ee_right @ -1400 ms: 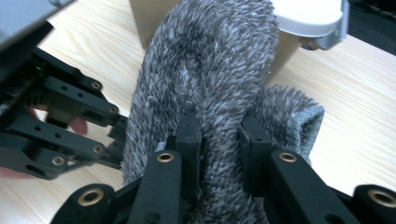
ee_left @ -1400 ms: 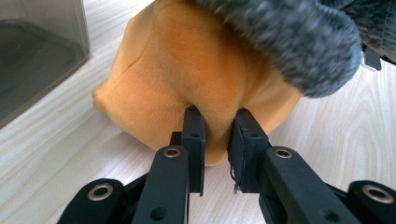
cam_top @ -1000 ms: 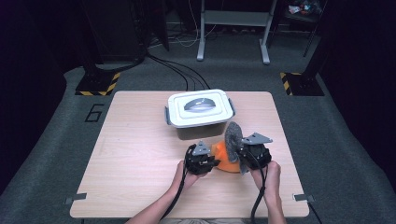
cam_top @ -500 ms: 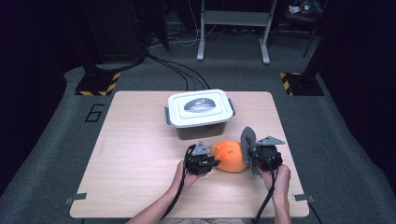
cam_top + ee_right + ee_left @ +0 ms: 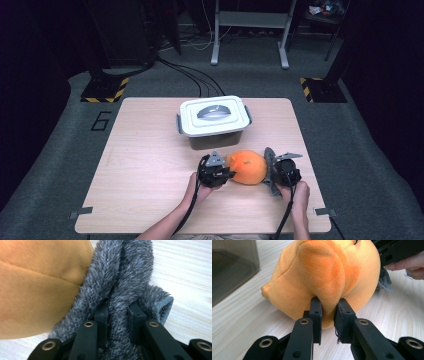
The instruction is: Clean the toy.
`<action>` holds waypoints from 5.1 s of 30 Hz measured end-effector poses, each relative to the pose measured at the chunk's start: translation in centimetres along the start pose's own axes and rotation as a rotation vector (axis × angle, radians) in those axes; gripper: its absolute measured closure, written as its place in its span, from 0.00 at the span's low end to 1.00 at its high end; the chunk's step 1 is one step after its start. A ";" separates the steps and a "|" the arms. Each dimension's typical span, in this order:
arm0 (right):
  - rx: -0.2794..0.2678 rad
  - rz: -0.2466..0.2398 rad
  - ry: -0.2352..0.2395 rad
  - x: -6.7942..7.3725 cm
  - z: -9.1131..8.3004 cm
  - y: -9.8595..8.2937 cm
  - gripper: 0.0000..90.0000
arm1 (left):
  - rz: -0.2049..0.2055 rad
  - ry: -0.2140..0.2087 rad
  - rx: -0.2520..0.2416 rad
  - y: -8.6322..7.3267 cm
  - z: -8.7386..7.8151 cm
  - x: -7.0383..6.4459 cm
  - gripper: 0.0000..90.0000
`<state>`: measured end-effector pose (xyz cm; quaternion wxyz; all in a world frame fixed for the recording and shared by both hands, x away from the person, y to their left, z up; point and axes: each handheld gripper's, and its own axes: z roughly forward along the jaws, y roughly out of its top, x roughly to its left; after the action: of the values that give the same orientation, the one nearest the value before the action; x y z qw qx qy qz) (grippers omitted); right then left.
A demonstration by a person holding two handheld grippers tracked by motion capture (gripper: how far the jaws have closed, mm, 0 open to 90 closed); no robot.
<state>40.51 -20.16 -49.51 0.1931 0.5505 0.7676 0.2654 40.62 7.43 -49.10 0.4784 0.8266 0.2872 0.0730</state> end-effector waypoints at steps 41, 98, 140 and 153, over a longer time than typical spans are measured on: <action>-0.202 -0.144 0.040 4.6 -6.6 3.2 0.81 | 0.086 0.044 -0.005 -1.2 0.0 -0.1 0.48; -0.217 -0.289 0.022 8.7 -6.9 4.4 0.81 | -0.041 0.025 -0.010 -0.3 0.1 -1.0 0.85; -0.089 -0.045 -0.051 1.4 -3.4 1.1 0.81 | -0.038 0.021 -0.016 -0.3 0.1 -1.0 0.84; -0.074 -0.010 -0.061 0.1 -3.1 0.5 0.81 | -0.038 0.026 -0.012 -0.3 0.0 -0.8 0.84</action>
<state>39.00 -20.61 -46.75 0.2380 0.5468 0.7539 0.2756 39.83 7.07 -49.22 0.4808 0.8171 0.3087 0.0765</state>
